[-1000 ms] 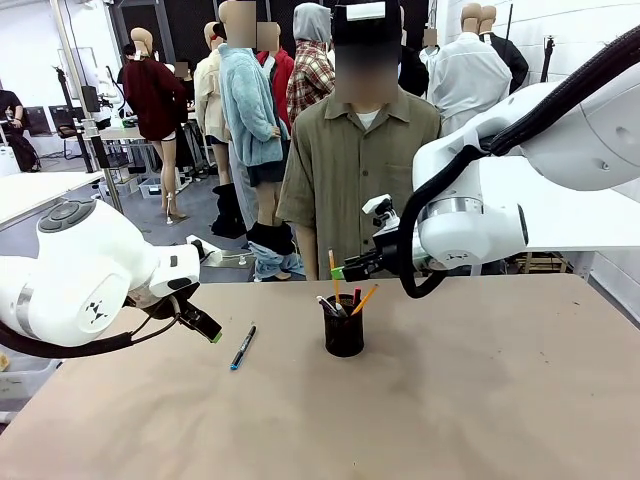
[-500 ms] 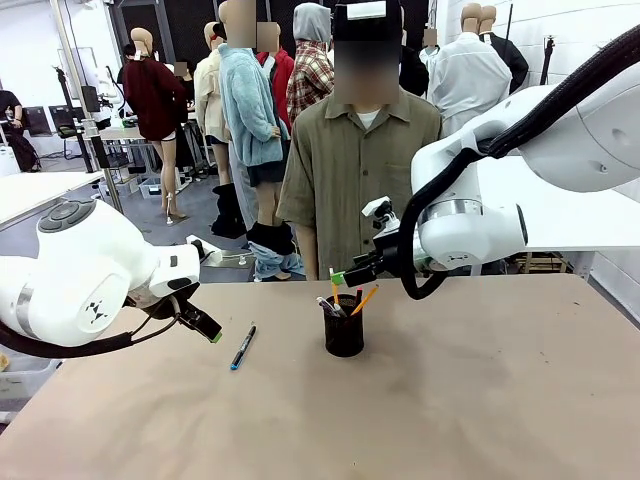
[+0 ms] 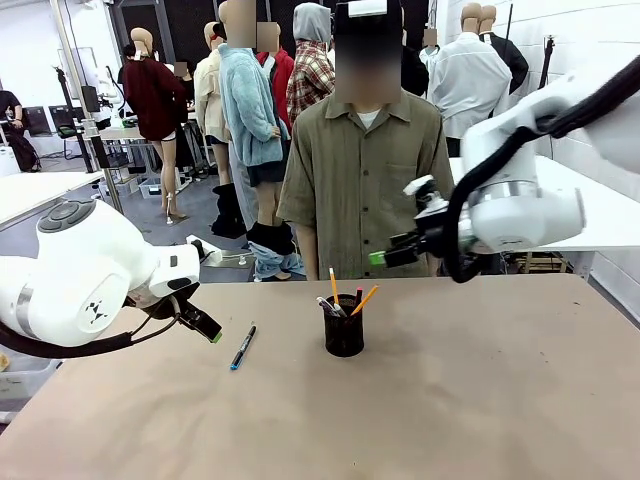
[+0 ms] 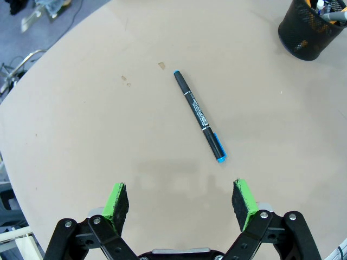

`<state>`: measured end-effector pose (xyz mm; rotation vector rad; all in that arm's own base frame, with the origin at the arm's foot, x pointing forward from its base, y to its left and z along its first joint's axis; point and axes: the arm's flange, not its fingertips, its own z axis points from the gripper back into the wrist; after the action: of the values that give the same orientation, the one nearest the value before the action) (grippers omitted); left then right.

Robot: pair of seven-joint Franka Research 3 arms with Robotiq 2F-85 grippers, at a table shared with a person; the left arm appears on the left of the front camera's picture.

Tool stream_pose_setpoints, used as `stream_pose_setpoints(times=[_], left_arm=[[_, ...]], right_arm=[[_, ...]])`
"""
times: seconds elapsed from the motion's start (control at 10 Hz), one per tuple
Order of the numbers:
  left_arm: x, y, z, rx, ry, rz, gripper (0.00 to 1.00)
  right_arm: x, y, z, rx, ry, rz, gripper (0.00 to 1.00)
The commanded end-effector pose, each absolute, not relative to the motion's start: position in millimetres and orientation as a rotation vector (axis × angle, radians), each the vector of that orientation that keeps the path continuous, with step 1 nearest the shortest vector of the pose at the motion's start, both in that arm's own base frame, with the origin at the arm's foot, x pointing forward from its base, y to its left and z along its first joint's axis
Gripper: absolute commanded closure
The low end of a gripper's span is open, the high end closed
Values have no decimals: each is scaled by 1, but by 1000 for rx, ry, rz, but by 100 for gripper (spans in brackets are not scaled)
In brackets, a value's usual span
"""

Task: Place the pens into the pen holder.
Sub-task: Pick up a writing instrument from the table and place it into the Pen holder.

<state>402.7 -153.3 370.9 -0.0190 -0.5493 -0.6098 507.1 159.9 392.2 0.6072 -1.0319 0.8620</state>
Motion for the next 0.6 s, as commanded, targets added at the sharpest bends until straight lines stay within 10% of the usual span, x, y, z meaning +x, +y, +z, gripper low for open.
stream_pose_setpoints(times=[0.0, 0.5], left_arm=[[403, -151, 371, -22, -550, -605, 0], [403, -151, 371, -22, -550, -605, 0]], right_arm=[[499, 115, 394, 587, -985, 845, 0], [491, 15, 397, 450, -880, 581, 0]])
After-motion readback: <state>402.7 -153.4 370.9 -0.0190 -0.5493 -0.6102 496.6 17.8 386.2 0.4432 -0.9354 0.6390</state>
